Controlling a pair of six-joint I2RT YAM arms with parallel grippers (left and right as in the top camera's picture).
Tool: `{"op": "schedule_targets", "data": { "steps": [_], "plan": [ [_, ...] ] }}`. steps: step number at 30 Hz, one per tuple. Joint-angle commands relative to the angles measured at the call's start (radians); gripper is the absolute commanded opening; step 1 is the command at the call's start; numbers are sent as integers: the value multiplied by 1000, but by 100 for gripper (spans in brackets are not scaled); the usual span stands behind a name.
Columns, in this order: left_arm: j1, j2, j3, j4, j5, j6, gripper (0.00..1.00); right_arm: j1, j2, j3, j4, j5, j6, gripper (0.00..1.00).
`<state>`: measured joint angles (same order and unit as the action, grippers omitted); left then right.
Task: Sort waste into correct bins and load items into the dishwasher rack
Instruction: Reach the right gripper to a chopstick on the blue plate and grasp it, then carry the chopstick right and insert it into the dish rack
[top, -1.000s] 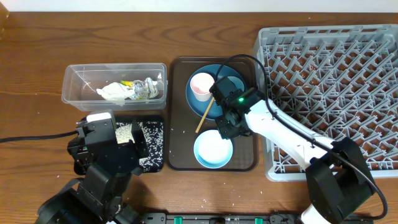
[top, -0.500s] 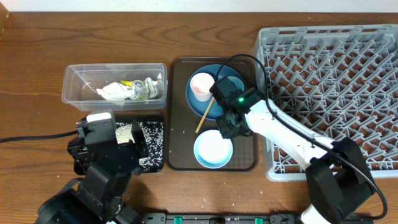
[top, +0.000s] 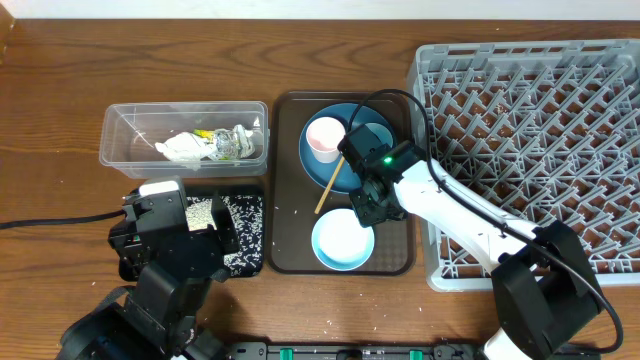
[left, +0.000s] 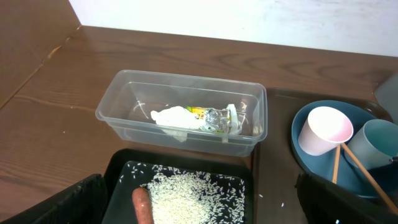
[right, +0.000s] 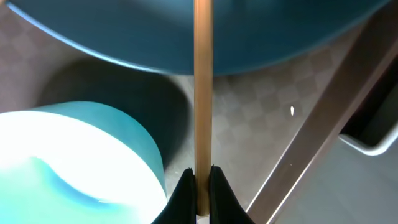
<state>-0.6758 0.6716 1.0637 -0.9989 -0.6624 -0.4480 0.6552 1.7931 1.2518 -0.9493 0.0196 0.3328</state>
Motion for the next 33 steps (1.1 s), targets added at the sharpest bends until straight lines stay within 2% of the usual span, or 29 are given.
{"op": "schedule_targets", "data": {
  "steps": [1,15,20,27,33],
  "plan": [
    [3,0,16,-3,-26,-5,99,6,8,-3,-5,10,3,1],
    [3,0,16,-3,-26,-5,99,-2,-41,171,-79,8,4,1],
    [3,0,16,-3,-26,-5,99,-4,-43,220,-132,96,47,1],
    [3,0,16,-3,-26,-5,99,-43,-58,259,-200,86,63,1],
    [3,0,16,-3,-26,-5,99,-105,-148,274,-243,79,63,1]
  ]
}}
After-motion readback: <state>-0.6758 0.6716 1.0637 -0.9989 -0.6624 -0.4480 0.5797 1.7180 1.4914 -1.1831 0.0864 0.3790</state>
